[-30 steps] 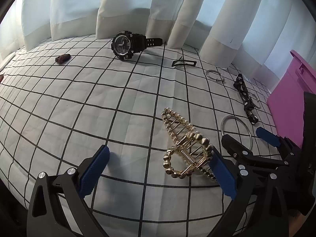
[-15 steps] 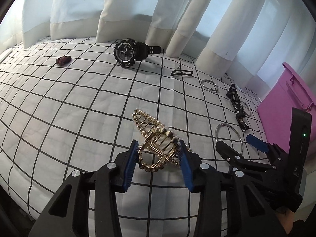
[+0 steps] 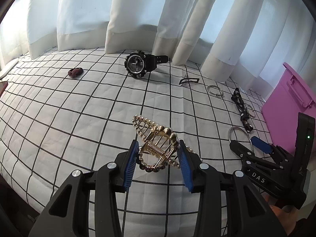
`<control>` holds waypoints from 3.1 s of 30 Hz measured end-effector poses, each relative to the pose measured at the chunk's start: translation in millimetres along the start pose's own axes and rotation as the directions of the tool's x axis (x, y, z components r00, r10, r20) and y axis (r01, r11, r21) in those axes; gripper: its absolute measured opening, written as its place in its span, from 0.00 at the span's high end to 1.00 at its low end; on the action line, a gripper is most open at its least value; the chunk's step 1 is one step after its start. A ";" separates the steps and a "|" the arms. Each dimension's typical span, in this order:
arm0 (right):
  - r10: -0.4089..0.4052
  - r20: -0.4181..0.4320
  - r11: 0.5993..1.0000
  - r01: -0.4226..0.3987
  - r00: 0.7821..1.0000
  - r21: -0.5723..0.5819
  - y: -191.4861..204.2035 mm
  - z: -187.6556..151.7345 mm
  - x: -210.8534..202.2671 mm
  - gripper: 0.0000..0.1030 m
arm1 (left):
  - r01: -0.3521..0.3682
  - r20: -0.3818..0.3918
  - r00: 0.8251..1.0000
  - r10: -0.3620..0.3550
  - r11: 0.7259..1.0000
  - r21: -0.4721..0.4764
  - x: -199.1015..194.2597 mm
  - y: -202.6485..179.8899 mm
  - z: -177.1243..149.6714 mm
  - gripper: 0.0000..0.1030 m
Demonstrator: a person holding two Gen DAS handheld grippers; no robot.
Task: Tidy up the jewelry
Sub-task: 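Lift the hair claw with the left tool while the right tool grasps the large silver hoop, then carry the hair claw and silver hoop into the pink tub and release both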
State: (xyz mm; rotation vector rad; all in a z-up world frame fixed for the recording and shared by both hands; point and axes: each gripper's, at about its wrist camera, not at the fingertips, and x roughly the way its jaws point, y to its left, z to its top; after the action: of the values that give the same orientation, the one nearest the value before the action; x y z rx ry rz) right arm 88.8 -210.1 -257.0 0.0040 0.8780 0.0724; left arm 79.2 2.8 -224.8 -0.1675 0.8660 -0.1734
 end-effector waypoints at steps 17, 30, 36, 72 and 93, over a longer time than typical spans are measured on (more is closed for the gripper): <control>-0.008 0.060 1.000 0.007 0.998 0.021 12.5 23.4 -40.6 0.31 | 0.044 0.025 0.999 -0.046 0.997 0.064 -22.4 -1.0 27.9 0.67; -0.030 0.082 0.997 0.024 0.996 0.067 23.3 43.3 -72.8 0.31 | 0.086 0.050 0.994 -0.094 0.987 0.136 -41.3 -4.7 66.5 0.70; -0.050 0.099 0.996 0.042 0.994 0.084 26.5 48.2 -90.1 0.32 | 0.097 0.042 0.994 -0.105 0.983 0.154 -44.6 -3.7 74.6 0.70; -0.245 0.289 0.963 0.198 0.926 0.182 -206.3 87.5 -275.5 0.32 | 0.328 0.081 0.920 -0.384 0.866 0.377 -122.9 -298.3 132.8 0.70; -0.123 -0.105 0.945 0.149 0.987 0.290 -335.8 78.8 -150.2 0.32 | 0.178 -0.258 0.960 -0.105 0.943 0.281 24.9 -412.5 109.5 0.70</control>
State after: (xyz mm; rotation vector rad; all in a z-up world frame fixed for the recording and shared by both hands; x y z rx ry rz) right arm 74.6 -552.8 -102.4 0.2235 0.9665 -0.1911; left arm 144.8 -395.7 -84.4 0.0806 1.0570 -0.4672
